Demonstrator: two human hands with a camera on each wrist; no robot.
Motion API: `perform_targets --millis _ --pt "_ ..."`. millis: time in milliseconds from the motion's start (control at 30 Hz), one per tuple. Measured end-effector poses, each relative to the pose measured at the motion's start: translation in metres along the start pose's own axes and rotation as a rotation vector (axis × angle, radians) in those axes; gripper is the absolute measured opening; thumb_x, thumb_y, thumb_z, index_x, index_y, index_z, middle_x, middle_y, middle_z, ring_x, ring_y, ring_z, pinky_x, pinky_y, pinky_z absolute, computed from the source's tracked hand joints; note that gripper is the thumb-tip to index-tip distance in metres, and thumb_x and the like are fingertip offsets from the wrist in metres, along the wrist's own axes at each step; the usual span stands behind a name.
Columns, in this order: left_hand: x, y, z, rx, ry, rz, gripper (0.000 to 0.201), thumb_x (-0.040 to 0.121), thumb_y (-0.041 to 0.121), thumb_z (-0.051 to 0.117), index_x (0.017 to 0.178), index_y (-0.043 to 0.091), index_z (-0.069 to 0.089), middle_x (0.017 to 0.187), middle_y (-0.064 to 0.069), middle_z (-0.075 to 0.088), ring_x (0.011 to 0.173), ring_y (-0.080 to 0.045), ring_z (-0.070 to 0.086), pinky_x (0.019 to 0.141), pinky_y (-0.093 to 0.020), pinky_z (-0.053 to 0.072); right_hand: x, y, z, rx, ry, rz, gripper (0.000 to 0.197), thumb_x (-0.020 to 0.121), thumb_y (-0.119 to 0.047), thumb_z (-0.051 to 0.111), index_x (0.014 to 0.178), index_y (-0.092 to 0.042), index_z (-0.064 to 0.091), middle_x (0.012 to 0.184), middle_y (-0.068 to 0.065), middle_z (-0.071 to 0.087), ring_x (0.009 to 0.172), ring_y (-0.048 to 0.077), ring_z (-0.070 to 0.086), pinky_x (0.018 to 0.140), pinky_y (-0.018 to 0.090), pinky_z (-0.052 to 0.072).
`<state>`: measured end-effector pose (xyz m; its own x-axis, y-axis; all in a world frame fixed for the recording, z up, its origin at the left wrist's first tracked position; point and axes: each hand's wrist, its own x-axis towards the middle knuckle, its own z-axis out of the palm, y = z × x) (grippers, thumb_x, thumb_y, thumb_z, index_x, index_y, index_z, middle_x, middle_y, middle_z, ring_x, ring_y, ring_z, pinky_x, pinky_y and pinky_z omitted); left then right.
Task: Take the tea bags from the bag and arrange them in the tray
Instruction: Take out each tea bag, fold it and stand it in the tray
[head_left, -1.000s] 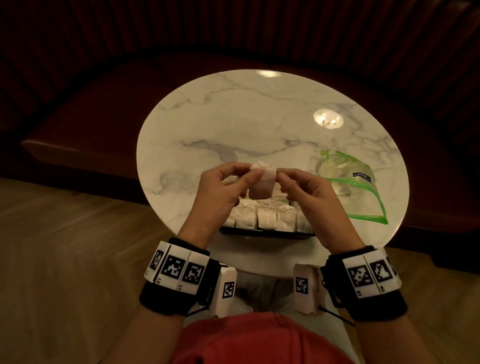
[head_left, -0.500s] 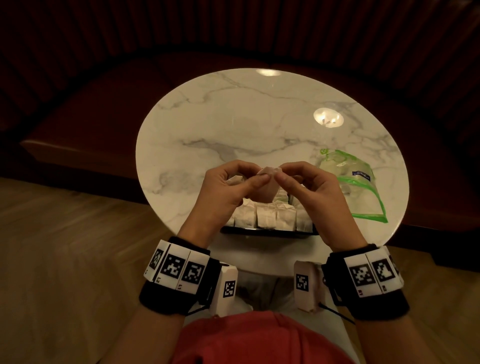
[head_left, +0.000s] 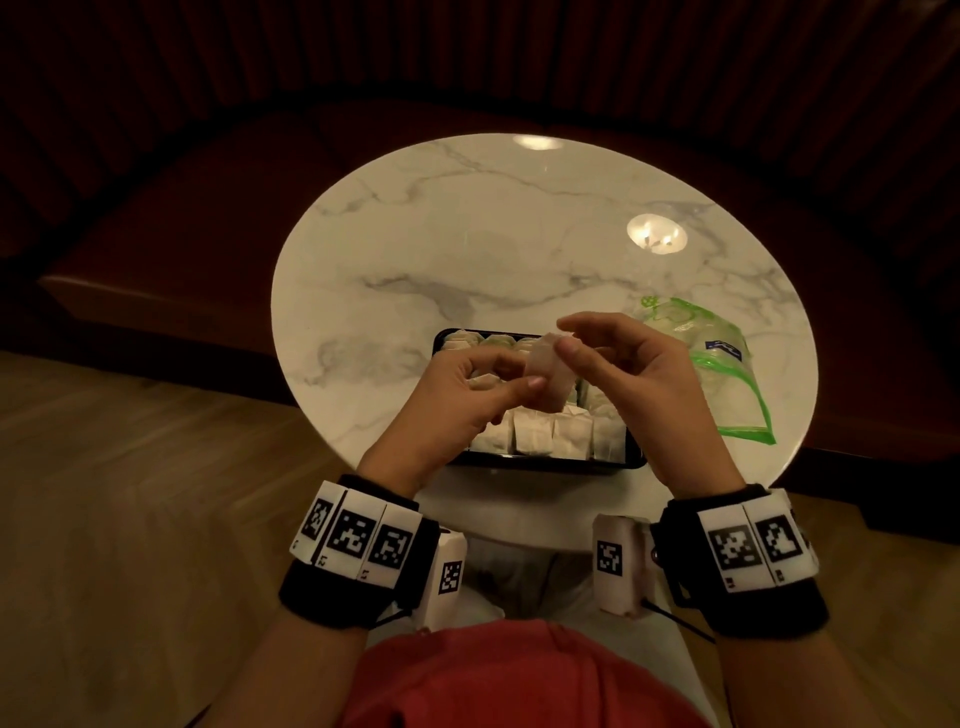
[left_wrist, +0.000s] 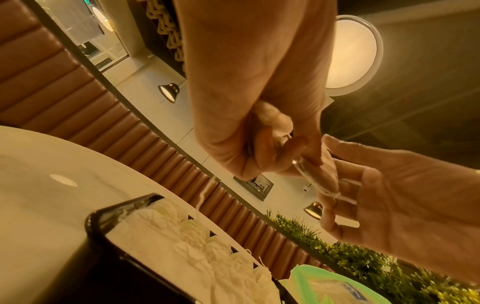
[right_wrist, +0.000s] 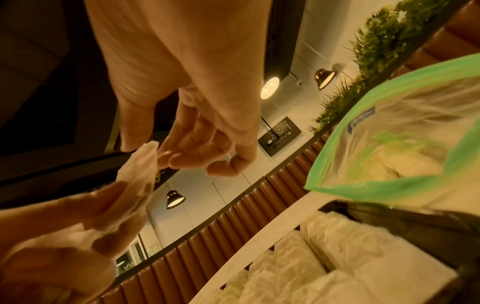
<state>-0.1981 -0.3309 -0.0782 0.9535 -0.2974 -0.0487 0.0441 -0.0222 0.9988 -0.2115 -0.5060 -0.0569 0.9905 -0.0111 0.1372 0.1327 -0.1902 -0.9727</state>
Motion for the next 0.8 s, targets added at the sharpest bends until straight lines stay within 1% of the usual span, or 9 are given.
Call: perform_targets --millis 100,200,300,367,467,567,633,700,800 --pt "-0.001 -0.001 0.001 0.027 -0.052 -0.020 0.010 0.089 0.012 0.069 0.097 0.017 0.071 0.068 0.019 0.066 0.052 0.003 0.049 0.052 -0.012 0.037 0.001 -0.001 -0.003 -0.046 -0.024 0.001 0.009 0.086 -0.019 0.069 0.094 -0.017 0.073 0.089 0.000 0.075 0.090 0.016 0.070 0.083 0.026 0.054" --pt "0.000 -0.005 0.004 0.039 -0.087 -0.075 0.013 0.088 0.019 0.070 0.101 0.016 0.071 0.066 0.017 0.064 0.054 0.002 0.046 0.053 -0.014 0.038 0.001 -0.001 -0.008 -0.039 -0.008 0.001 0.007 0.087 -0.016 0.068 0.092 -0.018 0.072 0.086 -0.001 0.074 0.083 0.013 0.068 0.072 0.026 0.053" --pt "0.002 -0.008 0.011 0.015 -0.031 -0.103 0.015 0.090 0.021 0.069 0.102 0.013 0.072 0.057 0.016 0.057 0.053 -0.002 0.043 0.052 -0.015 0.037 0.001 -0.001 -0.014 -0.056 -0.043 0.047 0.014 0.084 -0.021 0.069 0.099 -0.021 0.069 0.087 -0.005 0.074 0.081 0.012 0.069 0.066 0.023 0.054" --pt "0.004 -0.008 0.017 0.005 -0.011 -0.099 0.011 0.091 0.019 0.068 0.099 0.015 0.073 0.056 0.019 0.058 0.055 -0.002 0.044 0.051 -0.013 0.037 0.000 0.002 -0.020 -0.074 -0.069 0.100 0.024 0.084 -0.014 0.071 0.106 -0.021 0.066 0.087 -0.002 0.074 0.081 0.015 0.070 0.068 0.024 0.056" --pt "0.005 -0.009 0.022 -0.032 0.016 -0.119 0.011 0.090 0.017 0.068 0.101 0.017 0.072 0.065 0.018 0.063 0.055 -0.003 0.047 0.048 -0.013 0.038 -0.004 0.007 -0.028 -0.043 -0.034 0.134 0.033 0.082 -0.002 0.071 0.110 -0.016 0.061 0.083 0.007 0.072 0.075 0.017 0.069 0.067 0.023 0.056" --pt "0.005 -0.012 0.020 -0.043 0.083 -0.167 0.022 0.089 0.022 0.070 0.109 0.014 0.070 0.082 0.011 0.066 0.056 -0.003 0.051 0.048 -0.014 0.038 -0.007 0.016 -0.040 -0.083 0.051 0.144 0.035 0.082 0.001 0.072 0.100 -0.019 0.051 0.078 0.008 0.066 0.068 0.019 0.063 0.062 0.023 0.055" --pt "0.004 -0.013 0.016 -0.045 0.118 -0.185 0.022 0.090 0.024 0.069 0.110 0.016 0.070 0.082 0.013 0.066 0.057 -0.002 0.052 0.049 -0.015 0.038 -0.009 0.026 -0.050 -0.206 0.057 0.139 0.032 0.083 0.000 0.072 0.093 -0.019 0.049 0.076 0.005 0.063 0.069 0.021 0.061 0.065 0.031 0.054" --pt "0.005 -0.014 0.011 -0.051 0.140 -0.192 0.020 0.090 0.024 0.069 0.108 0.017 0.070 0.084 0.013 0.066 0.057 -0.003 0.052 0.050 -0.015 0.039 -0.010 0.037 -0.058 -0.329 0.011 0.149 0.022 0.084 -0.002 0.072 0.088 -0.017 0.056 0.077 0.004 0.063 0.073 0.021 0.061 0.069 0.036 0.051" --pt "0.004 -0.016 0.009 -0.029 0.130 -0.201 0.020 0.089 0.026 0.069 0.107 0.018 0.071 0.088 0.012 0.066 0.058 -0.003 0.052 0.052 -0.017 0.039 -0.012 0.055 -0.063 -0.473 -0.080 0.219 0.016 0.086 -0.006 0.070 0.087 -0.023 0.069 0.084 0.003 0.068 0.080 0.019 0.064 0.078 0.035 0.051"
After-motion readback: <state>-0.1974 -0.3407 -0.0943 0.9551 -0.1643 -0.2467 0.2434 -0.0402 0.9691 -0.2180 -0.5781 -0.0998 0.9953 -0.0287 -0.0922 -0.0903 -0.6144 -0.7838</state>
